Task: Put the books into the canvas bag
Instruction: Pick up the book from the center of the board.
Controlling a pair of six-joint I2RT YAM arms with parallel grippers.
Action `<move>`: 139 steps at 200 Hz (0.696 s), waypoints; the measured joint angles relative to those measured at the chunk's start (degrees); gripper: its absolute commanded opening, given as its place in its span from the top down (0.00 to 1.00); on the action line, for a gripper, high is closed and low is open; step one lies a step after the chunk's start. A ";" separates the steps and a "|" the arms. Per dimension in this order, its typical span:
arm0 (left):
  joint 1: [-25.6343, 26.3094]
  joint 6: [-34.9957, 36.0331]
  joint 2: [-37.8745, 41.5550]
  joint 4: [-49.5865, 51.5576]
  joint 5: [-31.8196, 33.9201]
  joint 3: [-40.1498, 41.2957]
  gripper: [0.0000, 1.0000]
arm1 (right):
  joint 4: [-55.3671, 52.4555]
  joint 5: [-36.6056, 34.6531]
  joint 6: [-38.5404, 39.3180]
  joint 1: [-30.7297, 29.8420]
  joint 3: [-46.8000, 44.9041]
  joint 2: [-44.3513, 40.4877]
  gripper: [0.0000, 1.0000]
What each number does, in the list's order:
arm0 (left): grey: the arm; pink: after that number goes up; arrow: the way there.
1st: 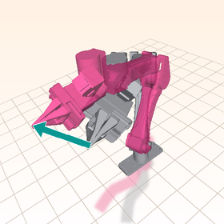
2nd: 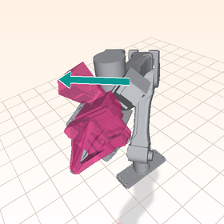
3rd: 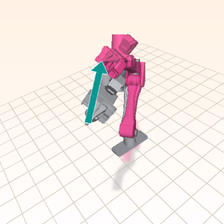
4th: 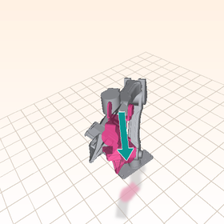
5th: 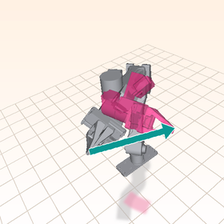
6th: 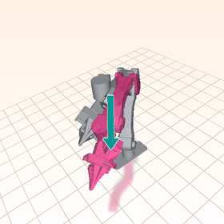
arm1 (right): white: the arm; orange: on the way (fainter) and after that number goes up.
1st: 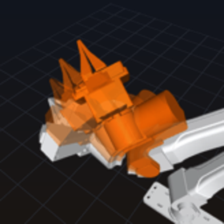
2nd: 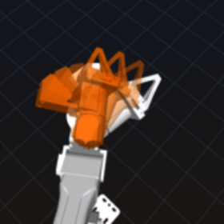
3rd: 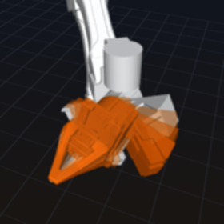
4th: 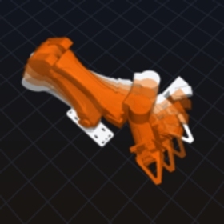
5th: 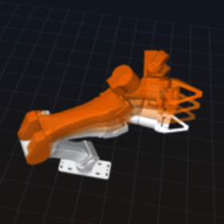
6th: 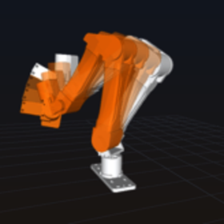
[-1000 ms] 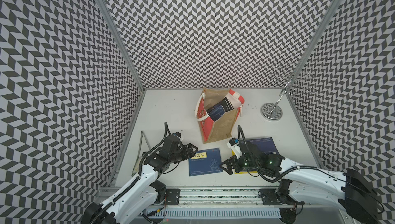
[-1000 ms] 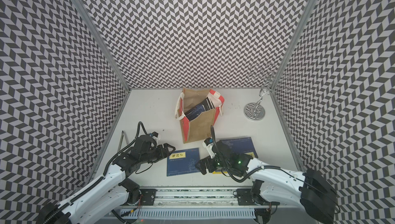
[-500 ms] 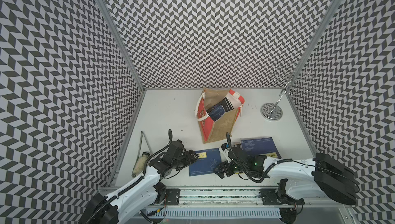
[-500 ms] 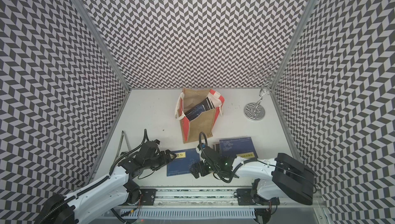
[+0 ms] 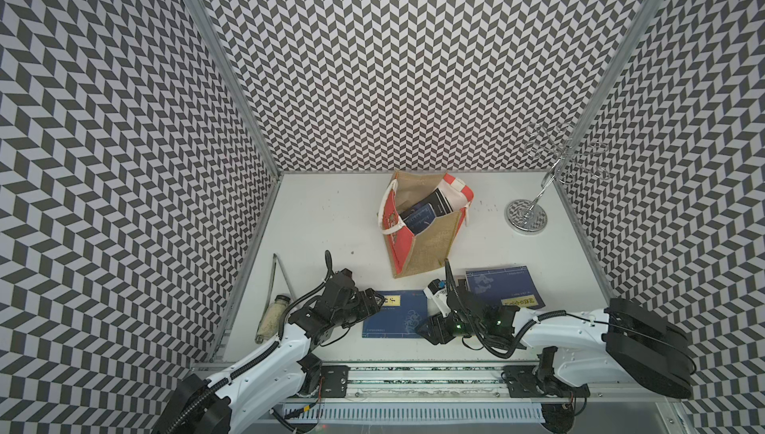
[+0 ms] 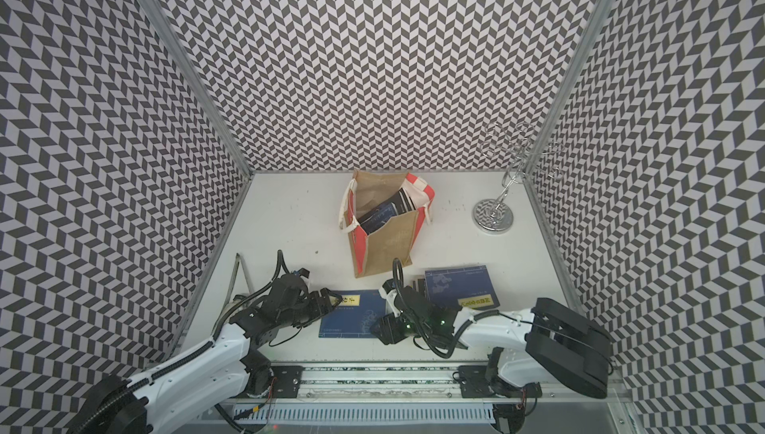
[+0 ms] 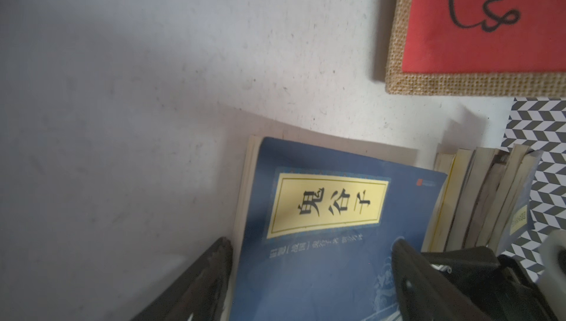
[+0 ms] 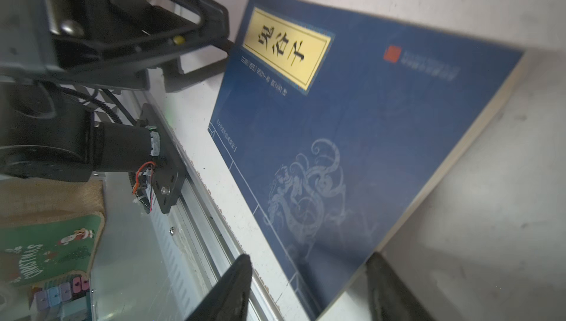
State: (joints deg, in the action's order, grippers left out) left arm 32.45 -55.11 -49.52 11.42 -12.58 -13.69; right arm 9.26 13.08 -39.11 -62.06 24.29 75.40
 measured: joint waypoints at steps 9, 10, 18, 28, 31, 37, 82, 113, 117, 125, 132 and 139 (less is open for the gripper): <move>-0.09 0.07 -0.04 -0.15 0.39 0.02 0.19 | 0.13 -0.22 -0.11 0.00 0.00 -0.28 0.55; -0.09 0.07 -0.07 -0.15 0.42 0.02 0.19 | 0.15 -0.20 -0.28 0.00 0.00 -0.31 0.56; -0.13 0.11 -0.11 -0.26 0.66 0.02 0.19 | 0.26 -0.26 -0.26 0.00 0.00 -0.33 0.60; -0.22 0.17 -0.11 -0.31 0.96 0.02 0.19 | 0.39 -0.33 -0.11 -0.02 0.00 -0.33 0.67; -0.22 0.15 -0.11 -0.31 1.05 0.02 0.19 | 0.44 -0.28 -0.44 0.00 0.00 -0.33 0.69; -0.24 0.17 -0.11 -0.31 1.27 0.02 0.19 | 0.50 -0.33 -0.42 0.00 0.00 -0.33 0.73; -0.46 0.76 0.00 -0.28 3.19 0.02 0.19 | -0.07 -1.36 -0.79 0.04 0.79 0.76 1.00; -0.63 1.42 0.13 -0.26 4.33 0.02 0.19 | -0.28 -2.12 -0.04 0.04 2.25 1.25 1.00; -0.63 1.49 0.13 -0.26 4.50 0.02 0.19 | -0.31 -2.23 0.09 0.04 2.43 1.25 1.00; -0.63 1.55 0.13 -0.24 4.70 0.02 0.19 | -0.28 -2.54 0.35 0.04 2.69 1.22 1.00; -0.63 1.62 0.13 -0.24 4.85 0.02 0.19 | -0.26 -2.86 0.61 0.04 2.80 1.22 1.00; -0.66 1.66 0.13 -0.22 4.90 0.00 0.19 | -0.26 -3.08 0.81 0.04 2.82 1.14 1.00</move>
State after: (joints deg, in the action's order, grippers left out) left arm 31.79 -53.45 -49.39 11.20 -7.68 -13.69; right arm 8.99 10.00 -38.30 -62.02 27.11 76.53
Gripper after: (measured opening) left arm 0.808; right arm 0.048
